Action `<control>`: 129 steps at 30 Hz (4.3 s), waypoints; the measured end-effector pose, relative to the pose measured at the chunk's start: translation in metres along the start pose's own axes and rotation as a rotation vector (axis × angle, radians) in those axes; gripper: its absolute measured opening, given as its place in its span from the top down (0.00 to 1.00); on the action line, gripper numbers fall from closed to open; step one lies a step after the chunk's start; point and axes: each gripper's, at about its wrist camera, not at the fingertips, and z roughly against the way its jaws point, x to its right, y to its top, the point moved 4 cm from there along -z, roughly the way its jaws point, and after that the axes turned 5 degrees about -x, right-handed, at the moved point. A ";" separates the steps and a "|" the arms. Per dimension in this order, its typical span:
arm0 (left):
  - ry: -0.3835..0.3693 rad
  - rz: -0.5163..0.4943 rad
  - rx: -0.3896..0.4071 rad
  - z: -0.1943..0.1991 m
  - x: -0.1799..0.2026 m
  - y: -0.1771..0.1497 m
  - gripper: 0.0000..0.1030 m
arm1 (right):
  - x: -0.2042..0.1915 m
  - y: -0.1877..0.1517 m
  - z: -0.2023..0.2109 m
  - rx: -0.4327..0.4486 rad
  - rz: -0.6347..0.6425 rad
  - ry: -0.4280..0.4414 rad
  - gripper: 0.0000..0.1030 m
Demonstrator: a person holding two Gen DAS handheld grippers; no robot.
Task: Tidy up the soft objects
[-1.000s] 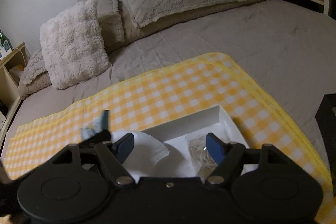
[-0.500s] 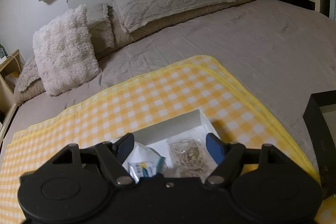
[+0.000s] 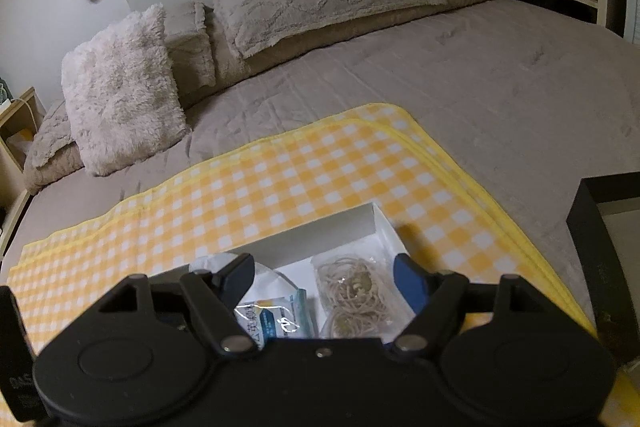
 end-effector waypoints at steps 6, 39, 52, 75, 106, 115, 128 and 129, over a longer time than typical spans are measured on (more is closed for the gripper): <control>0.060 -0.006 0.025 0.034 -0.006 -0.001 0.00 | -0.009 -0.005 0.019 0.021 0.029 0.005 0.25; 0.273 -0.115 0.200 0.244 -0.003 -0.058 0.00 | -0.042 -0.069 0.176 0.172 0.304 0.014 0.00; 0.384 -0.148 0.295 0.293 0.012 -0.102 0.00 | -0.042 -0.115 0.219 0.251 0.320 0.033 0.00; 0.376 -0.201 0.327 0.317 0.021 -0.144 0.00 | -0.043 -0.147 0.235 0.290 0.379 -0.007 0.00; 0.379 -0.198 0.328 0.317 0.021 -0.144 0.00 | -0.044 -0.147 0.234 0.295 0.388 -0.005 0.00; 0.380 -0.196 0.328 0.316 0.020 -0.143 0.00 | -0.045 -0.148 0.234 0.295 0.388 -0.006 0.00; 0.381 -0.194 0.328 0.317 0.019 -0.143 0.00 | -0.046 -0.148 0.234 0.295 0.396 -0.003 0.00; 0.383 -0.191 0.328 0.317 0.018 -0.143 0.00 | -0.046 -0.148 0.234 0.295 0.396 -0.004 0.00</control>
